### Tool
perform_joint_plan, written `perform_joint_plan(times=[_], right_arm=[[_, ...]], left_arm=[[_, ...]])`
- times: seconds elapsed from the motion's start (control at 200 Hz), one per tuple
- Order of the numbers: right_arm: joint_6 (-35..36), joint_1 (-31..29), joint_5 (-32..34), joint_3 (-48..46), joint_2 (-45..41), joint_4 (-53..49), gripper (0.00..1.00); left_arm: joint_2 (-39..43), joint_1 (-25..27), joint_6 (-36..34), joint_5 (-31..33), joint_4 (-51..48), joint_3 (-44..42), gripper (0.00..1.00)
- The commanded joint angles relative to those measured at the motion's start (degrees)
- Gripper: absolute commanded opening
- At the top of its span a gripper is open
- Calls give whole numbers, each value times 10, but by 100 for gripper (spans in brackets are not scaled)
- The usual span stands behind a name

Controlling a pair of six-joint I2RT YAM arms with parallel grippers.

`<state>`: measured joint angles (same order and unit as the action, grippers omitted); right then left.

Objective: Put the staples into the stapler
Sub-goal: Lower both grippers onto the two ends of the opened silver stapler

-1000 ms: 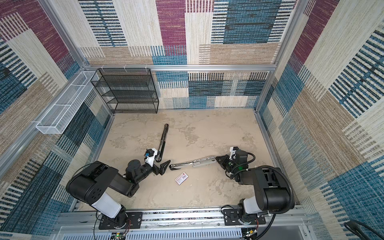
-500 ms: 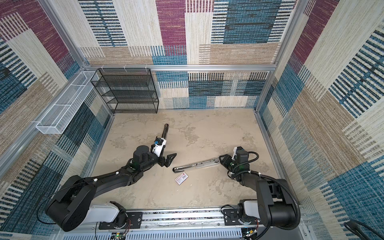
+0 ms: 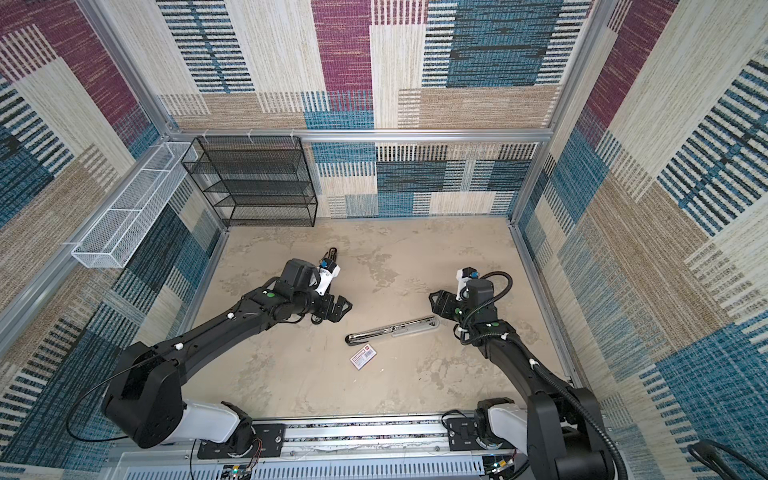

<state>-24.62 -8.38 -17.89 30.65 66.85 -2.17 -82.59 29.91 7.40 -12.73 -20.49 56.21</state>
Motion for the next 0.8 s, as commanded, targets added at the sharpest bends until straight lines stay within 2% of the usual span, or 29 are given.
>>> perform_joint_plan(times=[0.0, 0.17, 0.376, 0.471, 0.601, 0.791], right_arm=[[38, -32, -27, 28, 36, -13, 73], [57, -76, -43, 76, 118, -31, 73], [61, -87, -44, 87, 155, -34, 72], [63, -87, -41, 91, 163, -34, 71], [63, -88, -44, 94, 179, -32, 70], [64, -89, -39, 92, 183, -31, 68]], left_arm=[[-1, 1, 36, -33, -100, 6, 99], [25, 2, 73, -58, -104, -30, 99], [33, 36, 112, -70, -135, -73, 96], [9, 69, 130, -56, -152, -78, 89], [-39, 97, 144, -42, -154, -67, 75], [-96, 102, 152, 17, -148, -27, 63]])
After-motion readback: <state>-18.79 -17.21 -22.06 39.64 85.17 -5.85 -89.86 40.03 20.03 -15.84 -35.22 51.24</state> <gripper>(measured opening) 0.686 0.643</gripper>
